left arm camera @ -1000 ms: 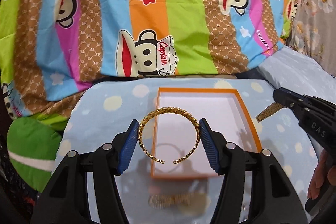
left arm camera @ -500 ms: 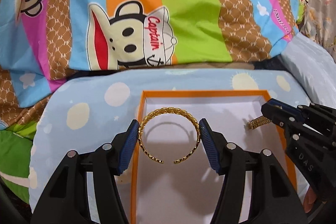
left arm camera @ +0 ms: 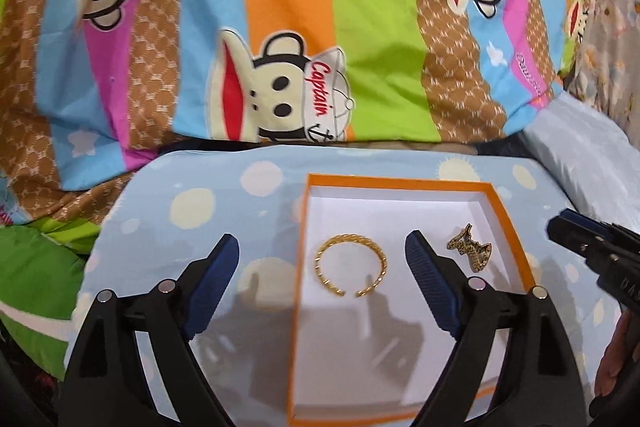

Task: Organize jewelry
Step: 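Carry bangle and gold watch into the orange box and open both tools, then move both open tools back over the remaining jewelry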

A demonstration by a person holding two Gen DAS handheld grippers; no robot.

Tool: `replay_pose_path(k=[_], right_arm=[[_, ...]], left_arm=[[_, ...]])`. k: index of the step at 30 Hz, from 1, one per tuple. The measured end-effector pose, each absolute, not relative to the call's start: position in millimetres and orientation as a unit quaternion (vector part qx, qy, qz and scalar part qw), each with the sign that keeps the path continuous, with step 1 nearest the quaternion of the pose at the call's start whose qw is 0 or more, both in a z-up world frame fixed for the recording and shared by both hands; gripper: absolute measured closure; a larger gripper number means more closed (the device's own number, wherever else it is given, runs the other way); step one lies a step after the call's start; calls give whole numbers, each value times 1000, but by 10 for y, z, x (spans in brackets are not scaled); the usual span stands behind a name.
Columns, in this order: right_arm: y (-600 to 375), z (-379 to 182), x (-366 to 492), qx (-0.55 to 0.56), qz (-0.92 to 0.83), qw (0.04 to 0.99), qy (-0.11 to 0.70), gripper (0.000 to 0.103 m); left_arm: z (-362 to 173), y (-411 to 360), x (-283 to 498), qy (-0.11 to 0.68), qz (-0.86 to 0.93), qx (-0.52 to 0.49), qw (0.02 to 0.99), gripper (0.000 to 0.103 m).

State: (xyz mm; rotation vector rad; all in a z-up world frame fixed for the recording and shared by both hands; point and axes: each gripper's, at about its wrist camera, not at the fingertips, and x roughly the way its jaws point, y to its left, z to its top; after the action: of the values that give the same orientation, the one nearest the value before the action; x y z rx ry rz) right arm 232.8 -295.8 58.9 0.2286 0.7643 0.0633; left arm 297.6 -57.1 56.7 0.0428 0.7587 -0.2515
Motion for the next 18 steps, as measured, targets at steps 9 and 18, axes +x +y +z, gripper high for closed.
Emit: replay_pose_path(k=[9,18], right_arm=[[-2942,600,1672,107,8,924,366,67],[-2671,534,1032,83,-5,927,365,64]], left_arm=[[532,-117,2471,380,-97,-3,920,20],[411,-15,1826,391,-96,12,915,20]])
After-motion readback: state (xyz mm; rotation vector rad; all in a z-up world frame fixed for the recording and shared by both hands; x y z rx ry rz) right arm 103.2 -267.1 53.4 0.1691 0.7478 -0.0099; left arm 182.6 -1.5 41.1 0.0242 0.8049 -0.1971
